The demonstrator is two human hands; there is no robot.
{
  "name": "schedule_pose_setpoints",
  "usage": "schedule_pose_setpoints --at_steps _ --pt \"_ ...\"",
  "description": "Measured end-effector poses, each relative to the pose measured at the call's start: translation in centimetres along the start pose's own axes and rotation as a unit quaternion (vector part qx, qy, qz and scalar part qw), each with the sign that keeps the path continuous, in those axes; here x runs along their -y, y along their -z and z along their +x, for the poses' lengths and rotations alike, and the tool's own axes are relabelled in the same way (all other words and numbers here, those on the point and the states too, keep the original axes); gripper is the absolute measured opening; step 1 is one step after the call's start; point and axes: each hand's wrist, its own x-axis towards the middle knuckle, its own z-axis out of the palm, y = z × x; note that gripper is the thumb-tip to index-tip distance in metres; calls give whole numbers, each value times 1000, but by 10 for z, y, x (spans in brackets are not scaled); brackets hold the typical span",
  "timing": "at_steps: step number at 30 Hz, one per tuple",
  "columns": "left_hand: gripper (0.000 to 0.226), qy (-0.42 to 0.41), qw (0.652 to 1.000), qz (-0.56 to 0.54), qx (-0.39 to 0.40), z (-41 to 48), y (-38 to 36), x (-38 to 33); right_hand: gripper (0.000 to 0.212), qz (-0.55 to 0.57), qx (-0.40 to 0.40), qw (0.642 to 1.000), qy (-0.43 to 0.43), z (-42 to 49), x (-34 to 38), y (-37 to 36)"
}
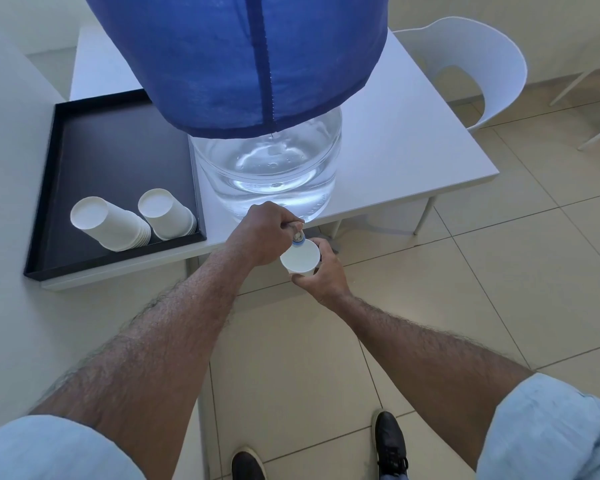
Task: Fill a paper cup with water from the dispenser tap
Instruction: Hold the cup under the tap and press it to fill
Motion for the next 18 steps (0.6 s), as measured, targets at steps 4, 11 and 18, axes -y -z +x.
schedule_pose_setpoints --at_steps 4,11,18 --pt "22 3 1000 -2 -8 1 -1 1 59 3 4 1000 6 0 1 4" --pt "21 3 1000 -7 -11 1 -2 2 59 6 2 1000 4 0 2 4" --pt "21 -7 1000 -8 -9 2 -2 2 60 2 -2 1000 11 1 5 4"
